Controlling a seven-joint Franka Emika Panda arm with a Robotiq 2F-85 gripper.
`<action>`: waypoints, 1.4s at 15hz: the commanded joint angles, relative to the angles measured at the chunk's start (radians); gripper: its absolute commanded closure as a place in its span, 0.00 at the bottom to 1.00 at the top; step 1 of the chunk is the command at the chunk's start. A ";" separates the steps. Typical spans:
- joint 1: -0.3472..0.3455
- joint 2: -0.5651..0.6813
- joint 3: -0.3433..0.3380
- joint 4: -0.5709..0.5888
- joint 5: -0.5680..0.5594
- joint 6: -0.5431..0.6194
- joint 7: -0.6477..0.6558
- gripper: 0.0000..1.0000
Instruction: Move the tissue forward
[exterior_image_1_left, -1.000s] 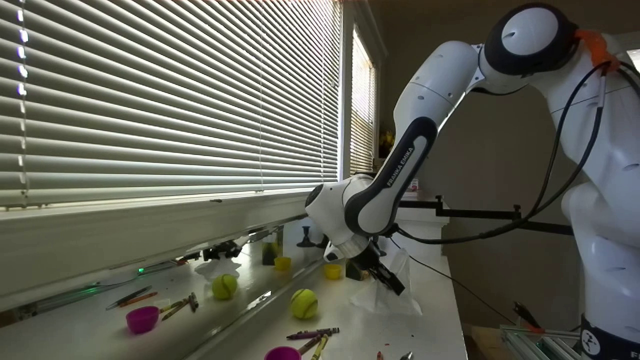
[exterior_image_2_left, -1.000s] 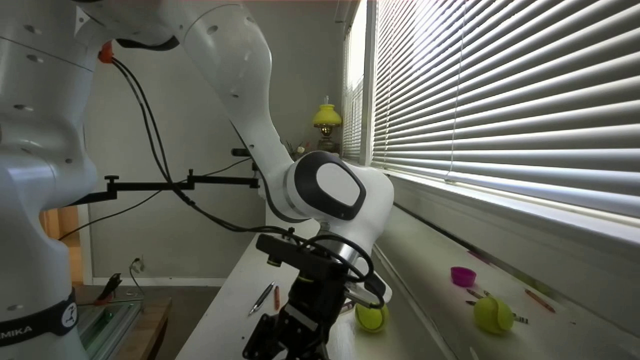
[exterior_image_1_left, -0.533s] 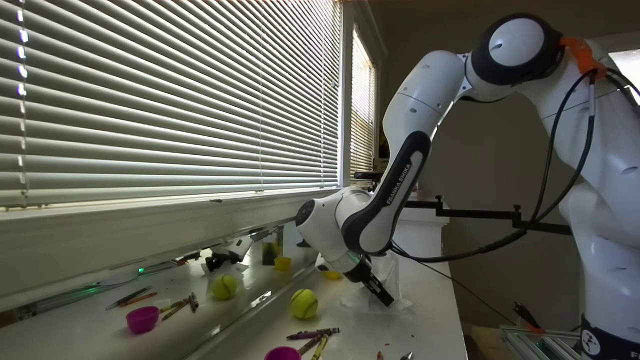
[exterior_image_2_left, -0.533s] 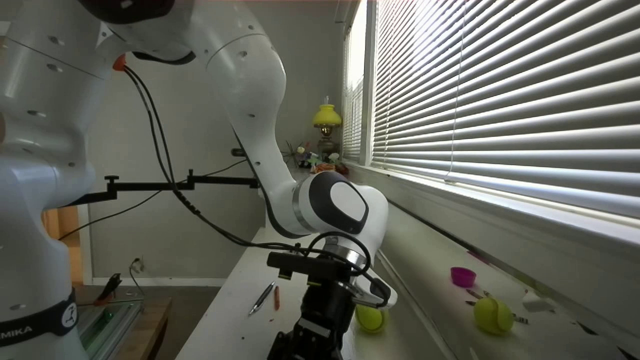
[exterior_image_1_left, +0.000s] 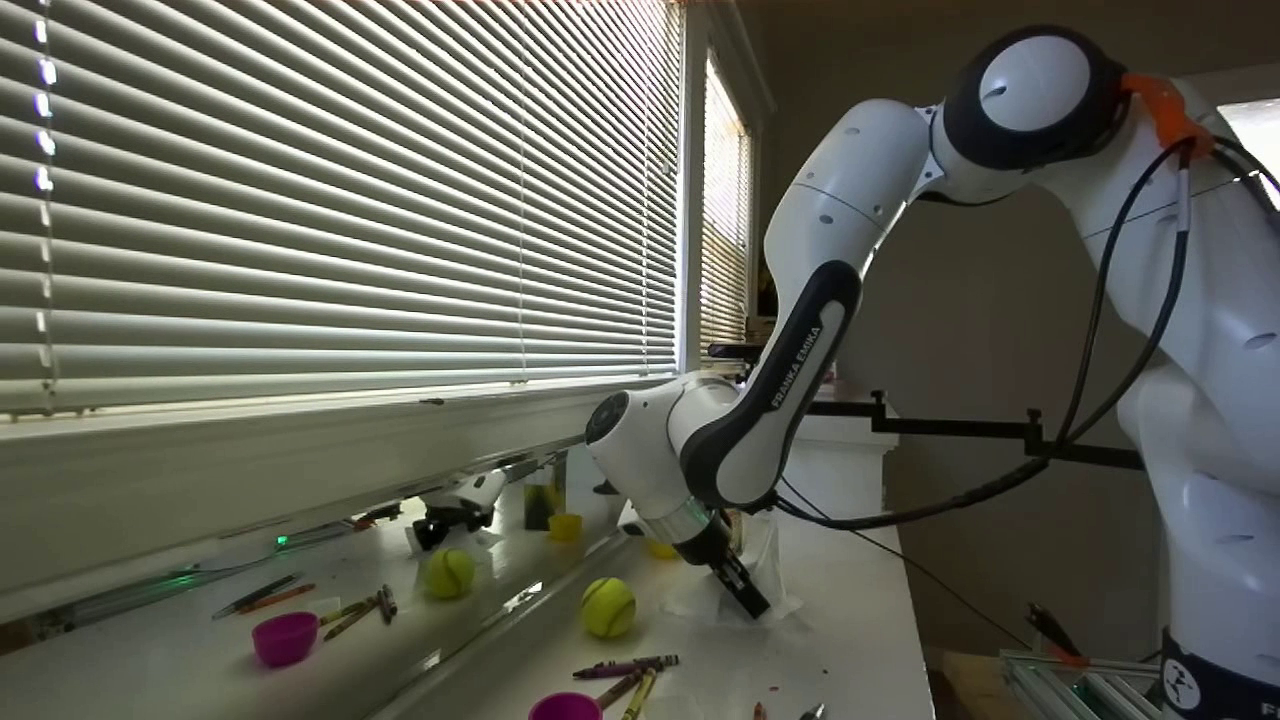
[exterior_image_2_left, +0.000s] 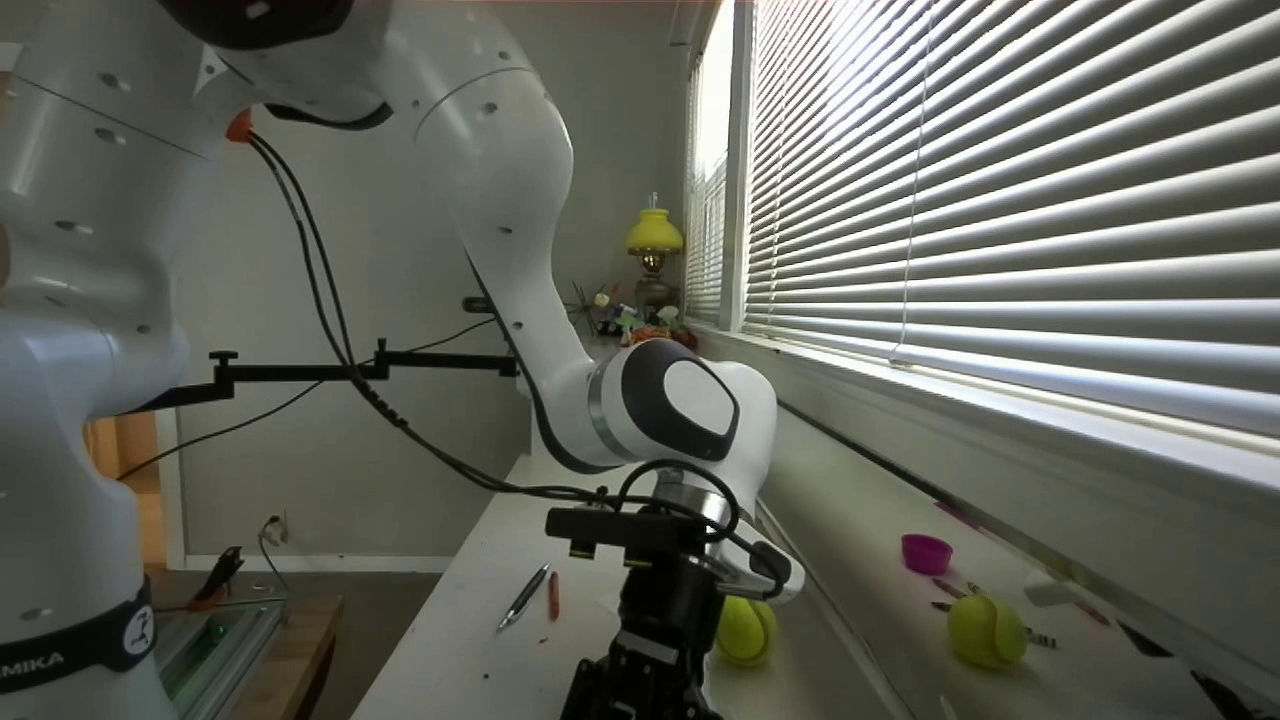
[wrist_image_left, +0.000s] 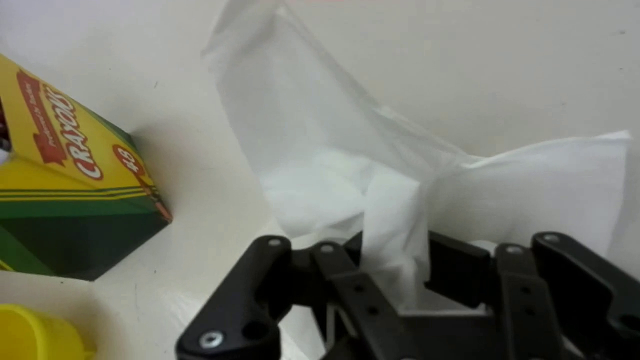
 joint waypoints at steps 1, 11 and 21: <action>-0.019 0.001 0.013 -0.012 0.022 0.094 0.017 0.68; -0.013 -0.202 0.007 -0.059 0.045 0.107 0.023 0.01; -0.020 -0.433 0.007 -0.105 0.433 0.018 0.078 0.00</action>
